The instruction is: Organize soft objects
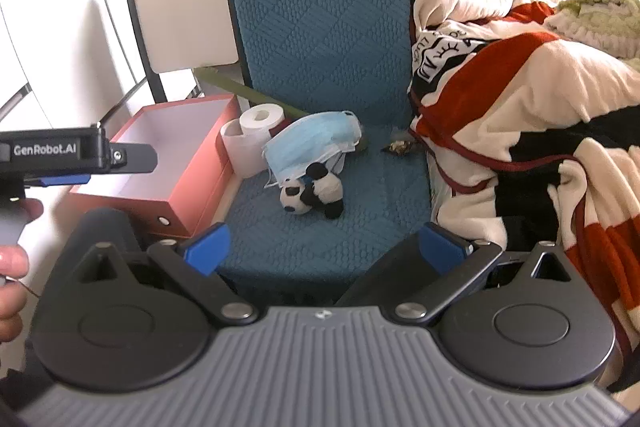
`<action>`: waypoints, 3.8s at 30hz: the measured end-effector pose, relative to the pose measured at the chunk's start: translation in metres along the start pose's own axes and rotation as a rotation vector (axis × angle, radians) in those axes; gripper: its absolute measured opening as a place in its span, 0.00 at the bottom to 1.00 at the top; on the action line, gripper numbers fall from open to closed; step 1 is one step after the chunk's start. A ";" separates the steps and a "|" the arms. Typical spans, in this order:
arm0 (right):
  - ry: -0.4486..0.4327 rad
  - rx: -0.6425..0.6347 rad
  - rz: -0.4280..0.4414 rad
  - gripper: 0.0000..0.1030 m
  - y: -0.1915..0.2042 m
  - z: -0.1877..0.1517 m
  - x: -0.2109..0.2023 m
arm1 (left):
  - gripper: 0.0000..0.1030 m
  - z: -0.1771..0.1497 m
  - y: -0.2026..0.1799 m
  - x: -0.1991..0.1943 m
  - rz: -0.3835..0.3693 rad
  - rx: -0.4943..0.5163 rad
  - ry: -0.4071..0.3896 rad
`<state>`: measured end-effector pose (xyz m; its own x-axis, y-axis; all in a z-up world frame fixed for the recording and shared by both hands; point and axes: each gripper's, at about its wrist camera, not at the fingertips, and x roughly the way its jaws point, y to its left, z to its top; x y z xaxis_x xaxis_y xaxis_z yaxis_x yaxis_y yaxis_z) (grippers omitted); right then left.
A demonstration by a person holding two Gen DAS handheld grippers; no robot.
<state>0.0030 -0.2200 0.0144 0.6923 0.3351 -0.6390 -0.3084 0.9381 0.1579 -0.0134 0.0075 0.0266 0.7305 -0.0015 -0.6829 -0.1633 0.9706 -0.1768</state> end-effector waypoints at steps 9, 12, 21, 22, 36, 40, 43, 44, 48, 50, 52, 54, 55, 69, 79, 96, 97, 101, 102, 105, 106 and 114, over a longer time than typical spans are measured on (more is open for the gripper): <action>0.027 0.001 0.008 1.00 0.002 -0.002 -0.003 | 1.00 0.003 -0.005 -0.005 0.005 0.031 0.006; 0.020 0.009 0.007 1.00 0.000 -0.002 -0.006 | 1.00 0.006 -0.005 -0.007 0.007 0.030 0.003; 0.023 0.018 0.021 1.00 -0.001 0.004 -0.006 | 1.00 0.002 -0.003 -0.004 -0.002 0.016 0.022; 0.024 0.019 0.022 1.00 -0.001 0.004 -0.005 | 1.00 0.002 -0.002 -0.003 0.000 0.014 0.022; 0.021 0.046 0.006 1.00 0.001 0.006 0.011 | 1.00 -0.008 0.020 0.017 -0.003 -0.006 0.045; 0.027 0.049 0.001 1.00 0.003 0.006 0.021 | 1.00 -0.007 0.028 0.027 0.005 0.006 0.029; 0.025 0.048 -0.011 1.00 0.005 0.005 0.030 | 1.00 -0.006 0.033 0.040 0.006 0.020 0.041; 0.026 0.050 -0.018 1.00 0.005 0.006 0.034 | 1.00 -0.005 0.035 0.044 0.011 0.022 0.042; 0.004 0.061 -0.027 1.00 0.007 0.007 0.047 | 1.00 -0.004 0.042 0.063 0.011 0.011 0.049; -0.012 0.062 -0.024 1.00 0.006 0.008 0.053 | 1.00 -0.005 0.042 0.069 0.016 0.016 0.060; -0.011 0.068 -0.029 1.00 0.006 0.007 0.057 | 1.00 -0.005 0.043 0.073 0.004 0.017 0.064; 0.001 0.084 -0.028 1.00 0.005 0.006 0.059 | 1.00 -0.006 0.042 0.074 -0.004 0.016 0.067; 0.008 0.088 -0.019 1.00 0.005 0.006 0.060 | 1.00 -0.007 0.042 0.076 -0.003 0.017 0.071; 0.015 0.096 0.018 1.00 0.012 0.010 0.080 | 1.00 -0.008 0.045 0.106 -0.013 0.041 0.096; 0.029 0.135 0.007 1.00 0.012 0.007 0.121 | 1.00 -0.009 0.053 0.154 -0.052 0.074 0.134; -0.008 0.283 0.029 0.92 -0.016 0.023 0.209 | 1.00 -0.018 0.051 0.251 -0.188 0.149 0.174; -0.010 0.287 0.034 0.90 -0.019 0.023 0.216 | 1.00 -0.020 0.049 0.258 -0.198 0.147 0.168; -0.015 0.327 0.121 0.82 -0.029 0.024 0.242 | 0.99 -0.021 0.044 0.274 -0.284 0.126 0.154; -0.011 0.353 0.147 0.76 -0.033 0.024 0.248 | 0.97 -0.020 0.043 0.280 -0.310 0.124 0.161; 0.004 0.430 0.190 0.70 -0.044 0.026 0.264 | 0.91 -0.018 0.039 0.291 -0.304 0.134 0.157; 0.009 0.455 0.204 0.68 -0.047 0.026 0.269 | 0.90 -0.018 0.037 0.295 -0.299 0.139 0.154; 0.072 0.554 0.256 0.63 -0.060 0.035 0.307 | 0.83 -0.024 0.017 0.322 -0.223 0.235 0.112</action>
<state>0.2570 -0.1699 -0.1653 0.5895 0.5671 -0.5753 -0.0604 0.7411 0.6686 0.2036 0.0182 -0.2134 0.6518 -0.2334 -0.7216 0.1584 0.9724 -0.1714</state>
